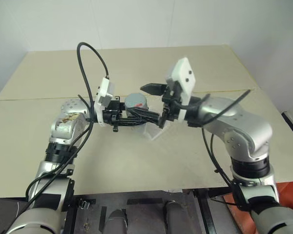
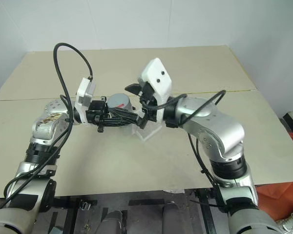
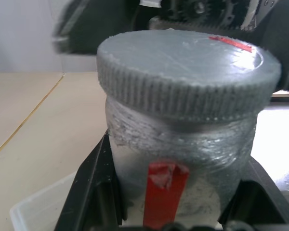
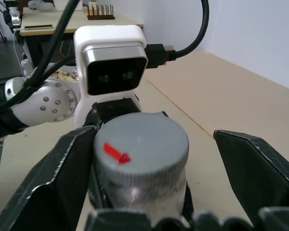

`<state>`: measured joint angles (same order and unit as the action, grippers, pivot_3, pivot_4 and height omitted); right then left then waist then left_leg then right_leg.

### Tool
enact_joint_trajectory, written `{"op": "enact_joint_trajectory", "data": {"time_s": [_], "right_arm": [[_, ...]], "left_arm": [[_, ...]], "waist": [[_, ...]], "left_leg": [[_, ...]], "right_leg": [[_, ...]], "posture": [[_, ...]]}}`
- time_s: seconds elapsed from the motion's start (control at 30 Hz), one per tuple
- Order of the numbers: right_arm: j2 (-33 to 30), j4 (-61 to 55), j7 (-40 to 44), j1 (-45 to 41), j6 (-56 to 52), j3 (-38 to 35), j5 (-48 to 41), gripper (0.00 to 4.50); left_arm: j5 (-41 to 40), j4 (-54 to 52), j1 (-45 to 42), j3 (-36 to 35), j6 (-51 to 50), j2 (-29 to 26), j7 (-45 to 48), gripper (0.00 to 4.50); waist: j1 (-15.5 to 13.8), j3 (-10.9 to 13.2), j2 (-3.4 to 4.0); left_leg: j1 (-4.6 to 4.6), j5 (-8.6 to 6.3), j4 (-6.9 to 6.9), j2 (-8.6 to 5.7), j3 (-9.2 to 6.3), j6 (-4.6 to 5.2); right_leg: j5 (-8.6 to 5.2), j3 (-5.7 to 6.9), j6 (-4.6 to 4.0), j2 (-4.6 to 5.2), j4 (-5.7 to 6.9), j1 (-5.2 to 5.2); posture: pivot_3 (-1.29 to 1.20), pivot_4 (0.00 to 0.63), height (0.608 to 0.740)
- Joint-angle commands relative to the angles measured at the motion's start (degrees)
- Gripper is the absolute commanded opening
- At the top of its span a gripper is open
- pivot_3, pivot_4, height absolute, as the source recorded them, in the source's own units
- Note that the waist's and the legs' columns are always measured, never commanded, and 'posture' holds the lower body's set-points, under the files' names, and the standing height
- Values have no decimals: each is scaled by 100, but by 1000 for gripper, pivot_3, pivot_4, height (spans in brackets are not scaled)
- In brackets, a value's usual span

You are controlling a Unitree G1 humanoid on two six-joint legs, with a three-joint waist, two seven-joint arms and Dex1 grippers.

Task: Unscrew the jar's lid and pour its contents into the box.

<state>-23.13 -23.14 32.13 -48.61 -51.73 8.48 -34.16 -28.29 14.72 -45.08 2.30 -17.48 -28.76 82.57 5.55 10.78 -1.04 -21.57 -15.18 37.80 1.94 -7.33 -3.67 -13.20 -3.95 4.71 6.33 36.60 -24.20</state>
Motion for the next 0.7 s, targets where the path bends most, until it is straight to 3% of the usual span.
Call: {"op": "enact_joint_trajectory", "data": {"time_s": [0.03, 0.2, 0.7], "right_arm": [[109, 90, -6, -228, 223, 21, 173, 4463], [151, 227, 50, -268, 249, 1, 254, 4463], [-687, -60, 30, 338, 119, -853, -24, 4463]], "left_arm": [[-21, -111, -147, -24, 85, 4, 42, 1922], [-23, -152, -110, -47, 74, -43, 47, 1922], [-92, -270, -9, -131, -36, -306, 82, 1922]], "waist": [[-1, 0, 0], [-1, 0, 0], [-7, 0, 0]], "left_leg": [[-1, 0, 0, 0, -1, 0], [0, 0, 0, 0, -1, 0], [-1, 0, 0, 0, 0, 0]], "right_leg": [[0, 0, 0, 0, -1, 0], [0, 0, 0, 0, 0, 0], [0, 0, 0, 0, -1, 2]], "posture": [[0, 150, 740], [0, 150, 740], [0, 150, 740]]}}
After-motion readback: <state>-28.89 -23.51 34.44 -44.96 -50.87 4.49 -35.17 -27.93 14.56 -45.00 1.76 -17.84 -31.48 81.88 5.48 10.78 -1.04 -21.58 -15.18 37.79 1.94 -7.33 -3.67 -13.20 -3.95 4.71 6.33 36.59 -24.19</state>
